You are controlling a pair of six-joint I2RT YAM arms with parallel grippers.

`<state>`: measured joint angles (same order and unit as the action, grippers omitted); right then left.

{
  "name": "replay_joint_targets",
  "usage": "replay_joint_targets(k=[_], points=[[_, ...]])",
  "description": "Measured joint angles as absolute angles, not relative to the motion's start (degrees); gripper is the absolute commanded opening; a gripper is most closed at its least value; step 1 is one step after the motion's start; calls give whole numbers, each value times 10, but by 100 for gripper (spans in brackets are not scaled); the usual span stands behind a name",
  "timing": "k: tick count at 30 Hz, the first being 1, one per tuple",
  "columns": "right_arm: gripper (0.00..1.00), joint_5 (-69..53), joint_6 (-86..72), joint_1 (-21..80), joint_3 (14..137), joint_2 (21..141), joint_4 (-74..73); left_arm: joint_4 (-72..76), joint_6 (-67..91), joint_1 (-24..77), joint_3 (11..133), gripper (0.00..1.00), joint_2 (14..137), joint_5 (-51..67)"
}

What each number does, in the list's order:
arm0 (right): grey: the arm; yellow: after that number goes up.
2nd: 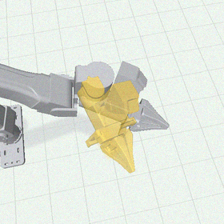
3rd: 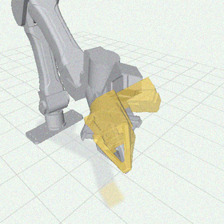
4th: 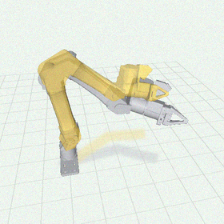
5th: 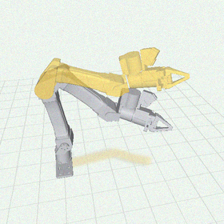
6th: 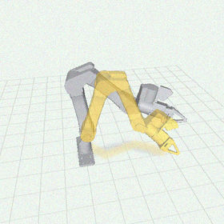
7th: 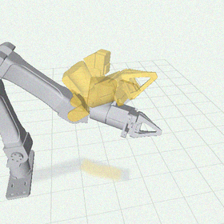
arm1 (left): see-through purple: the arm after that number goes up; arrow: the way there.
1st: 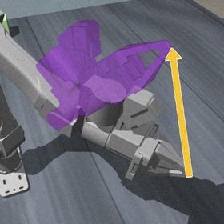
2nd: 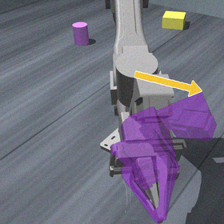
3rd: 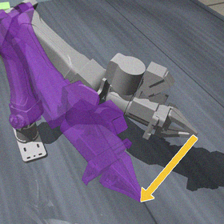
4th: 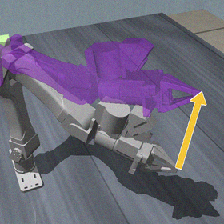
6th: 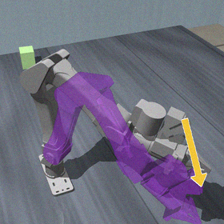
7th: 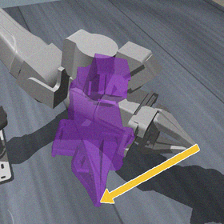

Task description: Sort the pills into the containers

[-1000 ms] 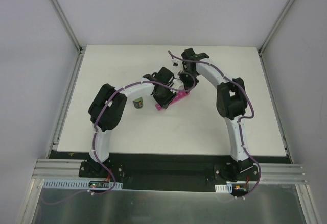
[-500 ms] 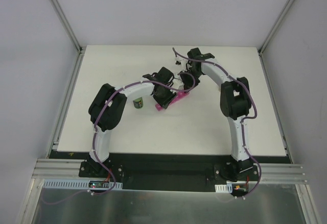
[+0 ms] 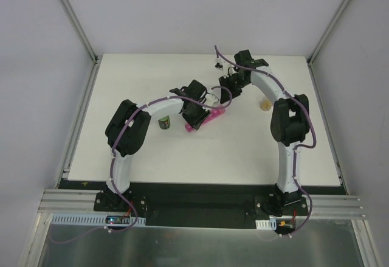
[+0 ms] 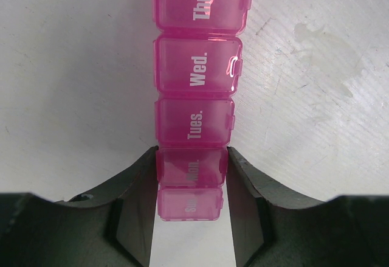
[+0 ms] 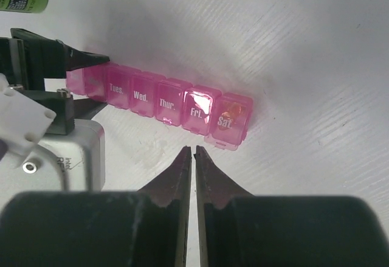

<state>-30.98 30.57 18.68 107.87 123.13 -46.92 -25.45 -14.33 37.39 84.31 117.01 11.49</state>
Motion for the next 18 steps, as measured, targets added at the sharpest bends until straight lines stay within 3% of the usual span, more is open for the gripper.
replay_joint_targets(k=[18], points=[[4, -231, 308, 215, 1102, 1307, -508, -260, -143, 374, 849, 24, 1174, 116]])
